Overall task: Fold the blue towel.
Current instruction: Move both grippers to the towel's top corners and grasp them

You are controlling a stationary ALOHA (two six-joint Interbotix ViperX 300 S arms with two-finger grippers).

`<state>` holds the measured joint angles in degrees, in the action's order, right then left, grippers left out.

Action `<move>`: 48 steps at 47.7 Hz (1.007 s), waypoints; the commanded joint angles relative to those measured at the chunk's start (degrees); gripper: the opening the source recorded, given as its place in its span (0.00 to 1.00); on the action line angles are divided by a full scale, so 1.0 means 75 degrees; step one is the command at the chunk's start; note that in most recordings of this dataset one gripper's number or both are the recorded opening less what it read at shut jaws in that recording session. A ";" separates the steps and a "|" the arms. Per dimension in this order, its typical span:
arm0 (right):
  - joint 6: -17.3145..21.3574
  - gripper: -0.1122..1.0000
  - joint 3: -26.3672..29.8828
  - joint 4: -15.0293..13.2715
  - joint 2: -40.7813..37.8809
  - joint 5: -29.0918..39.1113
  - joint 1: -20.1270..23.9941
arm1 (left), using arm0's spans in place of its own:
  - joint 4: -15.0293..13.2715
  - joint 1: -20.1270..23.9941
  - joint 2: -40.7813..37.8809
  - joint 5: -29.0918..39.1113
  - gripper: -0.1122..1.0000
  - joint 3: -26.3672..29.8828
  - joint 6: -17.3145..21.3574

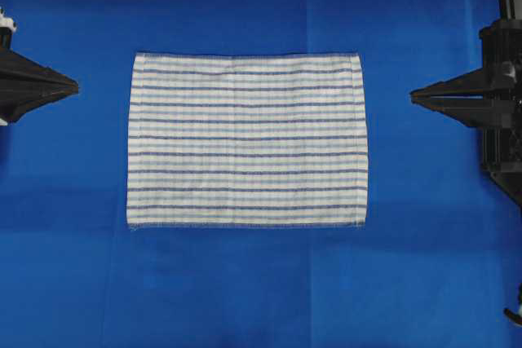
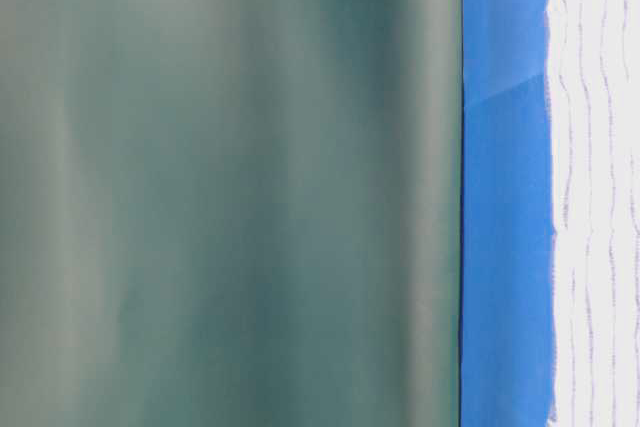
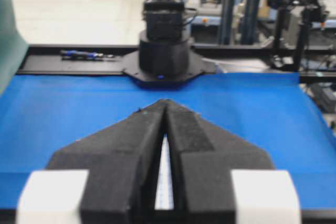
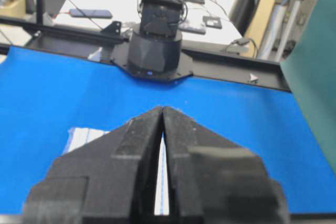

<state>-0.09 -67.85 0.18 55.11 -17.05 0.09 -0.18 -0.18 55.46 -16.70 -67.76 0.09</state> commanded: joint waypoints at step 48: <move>0.0070 0.85 -0.0293 0.0996 -0.3914 -0.0785 -0.2543 | -0.0246 0.2180 -0.2895 -0.0855 0.84 -0.1008 -0.0059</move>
<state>0.35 -70.05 7.29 28.92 -19.69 -18.11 -1.93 14.41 35.86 -21.36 -74.88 -0.35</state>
